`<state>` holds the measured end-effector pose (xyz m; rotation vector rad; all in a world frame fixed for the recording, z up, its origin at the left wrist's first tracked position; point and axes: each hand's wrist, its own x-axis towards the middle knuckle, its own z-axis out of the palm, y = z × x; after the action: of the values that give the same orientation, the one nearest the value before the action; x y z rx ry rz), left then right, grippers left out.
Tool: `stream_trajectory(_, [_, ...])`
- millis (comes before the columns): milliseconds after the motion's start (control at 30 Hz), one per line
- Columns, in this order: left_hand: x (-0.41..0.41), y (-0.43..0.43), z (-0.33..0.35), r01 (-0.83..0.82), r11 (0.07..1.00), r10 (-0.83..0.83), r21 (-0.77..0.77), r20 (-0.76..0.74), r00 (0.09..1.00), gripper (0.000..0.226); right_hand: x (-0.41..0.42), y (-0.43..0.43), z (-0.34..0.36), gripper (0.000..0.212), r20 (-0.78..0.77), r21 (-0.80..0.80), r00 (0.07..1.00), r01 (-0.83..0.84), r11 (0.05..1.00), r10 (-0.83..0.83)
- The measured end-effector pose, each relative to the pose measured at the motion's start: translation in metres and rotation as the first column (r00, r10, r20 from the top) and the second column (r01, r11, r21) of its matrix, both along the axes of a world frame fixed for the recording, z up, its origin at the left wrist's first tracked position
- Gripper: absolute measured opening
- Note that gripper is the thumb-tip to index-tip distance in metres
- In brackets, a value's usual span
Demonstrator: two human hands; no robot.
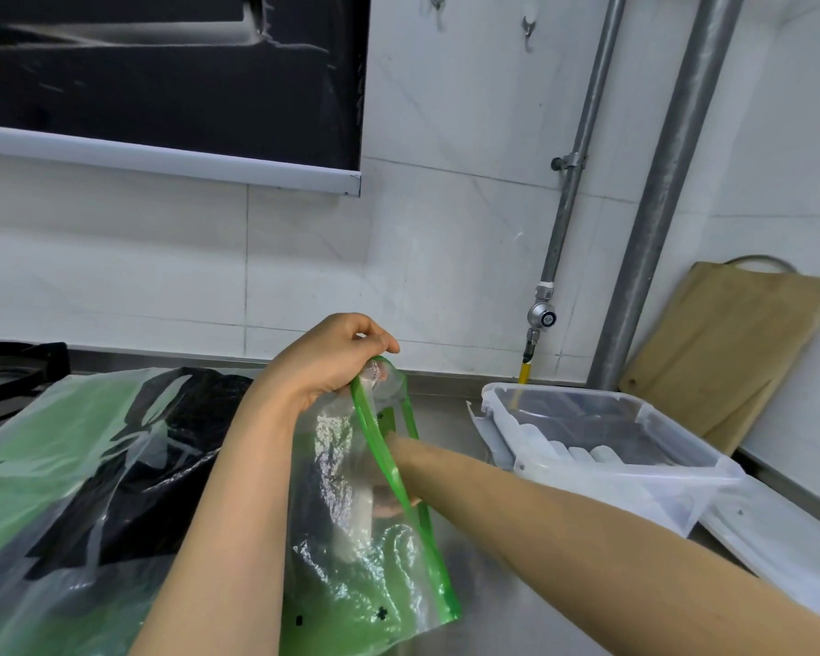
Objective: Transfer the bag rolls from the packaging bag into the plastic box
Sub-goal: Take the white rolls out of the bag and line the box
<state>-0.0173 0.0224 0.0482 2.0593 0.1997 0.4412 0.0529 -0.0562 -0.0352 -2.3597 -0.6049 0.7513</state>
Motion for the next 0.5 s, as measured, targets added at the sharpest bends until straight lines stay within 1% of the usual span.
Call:
stream_trajectory(33, [0.0,-0.001,0.0,0.001,1.0,-0.001,0.0,-0.001,1.0,0.021,0.003,-0.005,0.004,0.033,-0.029,-0.01,0.999,0.04,0.999,-0.041])
stream_trajectory(133, [0.001,-0.001,0.0,-0.001,1.0,0.001,0.007,-0.005,1.0,0.022,0.0,-0.016,0.025,0.036,-0.051,-0.038,0.993,0.105,0.994,-0.107])
stream_trajectory(267, [0.003,-0.001,-0.002,-0.001,1.0,0.002,0.02,-0.01,1.0,0.022,0.008,-0.028,0.043,0.027,-0.028,-0.052,0.987,0.158,0.986,-0.16])
stream_trajectory(367, [0.003,-0.001,-0.002,-0.01,0.998,0.011,0.059,-0.018,1.0,0.02,0.012,-0.045,0.063,0.022,-0.012,0.005,0.984,0.177,0.984,-0.177])
stream_trajectory(500, [0.002,-0.005,0.0,-0.006,0.998,0.009,0.058,-0.039,0.999,0.02,0.017,-0.066,0.087,0.019,0.016,0.076,0.978,0.207,0.975,-0.209])
